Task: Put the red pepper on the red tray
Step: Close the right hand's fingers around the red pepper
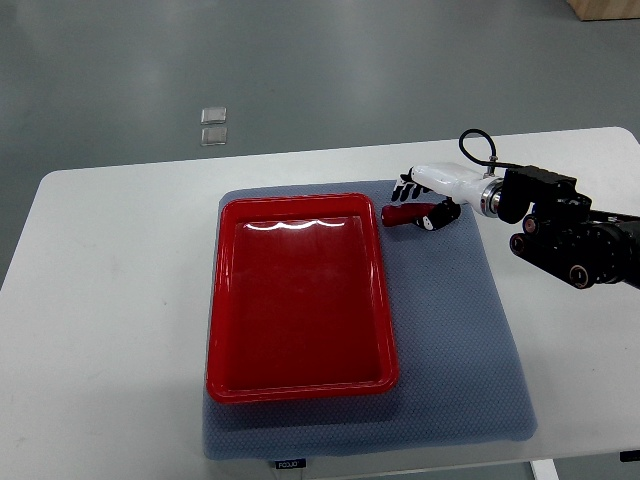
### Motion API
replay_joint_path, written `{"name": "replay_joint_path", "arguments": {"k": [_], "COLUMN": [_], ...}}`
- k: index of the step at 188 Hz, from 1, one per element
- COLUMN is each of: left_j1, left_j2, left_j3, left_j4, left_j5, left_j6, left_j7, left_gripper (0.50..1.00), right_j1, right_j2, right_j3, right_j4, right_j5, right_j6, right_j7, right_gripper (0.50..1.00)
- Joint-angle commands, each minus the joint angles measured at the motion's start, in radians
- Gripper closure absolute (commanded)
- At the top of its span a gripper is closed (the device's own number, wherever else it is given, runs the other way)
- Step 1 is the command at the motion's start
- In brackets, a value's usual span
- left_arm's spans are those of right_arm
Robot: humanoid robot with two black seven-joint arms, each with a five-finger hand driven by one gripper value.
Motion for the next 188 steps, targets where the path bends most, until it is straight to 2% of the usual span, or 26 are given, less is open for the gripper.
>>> {"name": "replay_joint_path", "arguments": {"k": [1,84,99,188], "left_j1": [0.0,0.0,0.0,0.0], "left_j2": [0.0,0.0,0.0,0.0], "left_j3": [0.0,0.0,0.0,0.0], "left_j4": [0.0,0.005,0.003,0.0], "left_j5": [0.0,0.0,0.0,0.0], "left_j6": [0.0,0.0,0.0,0.0], "left_j7": [0.0,0.0,0.0,0.0], "left_gripper": [0.5,0.5,0.5,0.5], "right_j1": [-0.002,-0.005,-0.006,-0.006], "right_j2": [0.0,0.0,0.0,-0.002], "right_j3": [-0.001,-0.021,-0.021,-0.021], "right_j4": [0.0,0.0,0.002,0.013], "right_j5": [-0.001,-0.003,-0.003,-0.003], "right_j6": [0.0,0.0,0.001,0.001], "right_j7": [0.002,0.011,0.012,0.014], "right_gripper": [0.991,1.0,0.973,0.977]}}
